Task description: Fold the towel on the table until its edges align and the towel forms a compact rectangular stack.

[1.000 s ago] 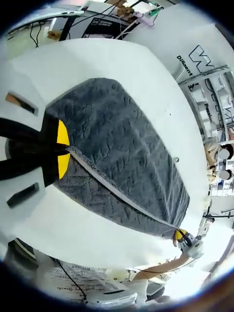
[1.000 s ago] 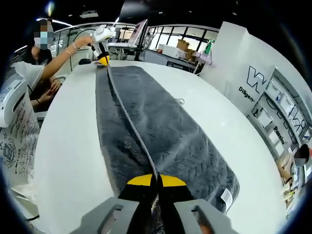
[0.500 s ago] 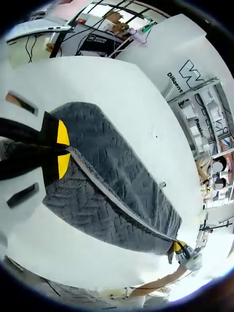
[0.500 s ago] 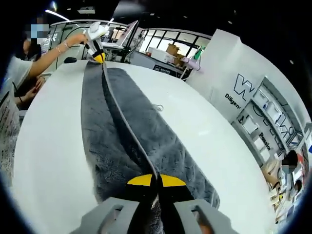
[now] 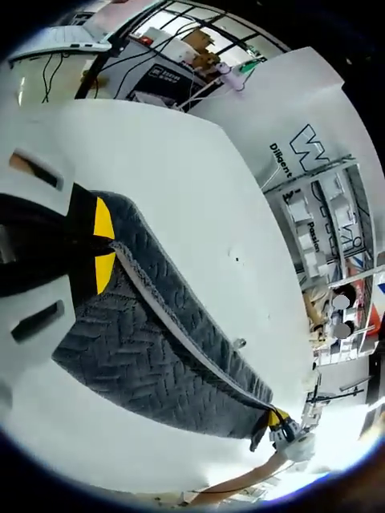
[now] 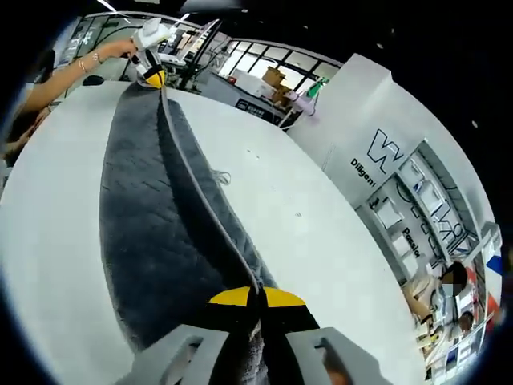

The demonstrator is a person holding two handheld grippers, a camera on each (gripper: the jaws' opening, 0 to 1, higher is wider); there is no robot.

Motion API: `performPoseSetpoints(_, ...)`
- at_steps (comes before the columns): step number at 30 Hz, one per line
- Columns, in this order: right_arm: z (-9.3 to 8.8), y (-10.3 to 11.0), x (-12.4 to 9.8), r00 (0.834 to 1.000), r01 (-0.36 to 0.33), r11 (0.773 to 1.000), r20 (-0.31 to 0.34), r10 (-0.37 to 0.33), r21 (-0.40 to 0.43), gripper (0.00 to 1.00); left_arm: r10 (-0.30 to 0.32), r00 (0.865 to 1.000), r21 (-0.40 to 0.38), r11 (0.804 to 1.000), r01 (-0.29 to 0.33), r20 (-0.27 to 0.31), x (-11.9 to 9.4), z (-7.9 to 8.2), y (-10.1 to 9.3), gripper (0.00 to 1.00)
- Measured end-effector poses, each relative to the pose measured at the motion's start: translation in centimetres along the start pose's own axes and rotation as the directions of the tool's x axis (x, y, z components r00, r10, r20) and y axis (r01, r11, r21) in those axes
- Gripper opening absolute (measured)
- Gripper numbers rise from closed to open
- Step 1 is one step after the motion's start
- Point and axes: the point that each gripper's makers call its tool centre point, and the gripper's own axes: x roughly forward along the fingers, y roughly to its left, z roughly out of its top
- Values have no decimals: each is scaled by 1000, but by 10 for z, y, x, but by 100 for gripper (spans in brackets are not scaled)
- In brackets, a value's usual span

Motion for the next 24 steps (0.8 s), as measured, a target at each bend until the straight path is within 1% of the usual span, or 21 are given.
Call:
performPoseSetpoints(3, 5, -8, 7, 1000, 19, 1000, -10, -20, -21, 3, 15, 1000, -1, 1000, -15, -5, 6, 1, 4, 5)
performPoseSetpoints(9, 7, -16, 20, 999, 30, 998, -41, -32, -54, 3, 39, 999, -11, 999, -39, -6, 16, 6, 12, 6)
performPoseSetpoints(14, 1, -19, 36, 997, 23, 998, -74, -28, -57, 3, 59, 998, 2, 998, -59, -32, 30, 9, 15, 6)
performPoseSetpoints(19, -9, -18, 48, 995, 12, 999, -97, -16, -41, 4, 67, 997, -3, 998, -67, -37, 45, 12, 19, 6)
performPoseSetpoints(22, -15, -16, 55, 994, 8, 1000, -106, -11, -30, 4, 73, 996, 3, 997, -73, -48, 54, 12, 21, 6)
performPoseSetpoints(24, -17, -14, 57, 994, 9, 1000, -106, -12, -23, 4, 73, 996, 3, 997, -73, -60, 63, 9, 23, 6)
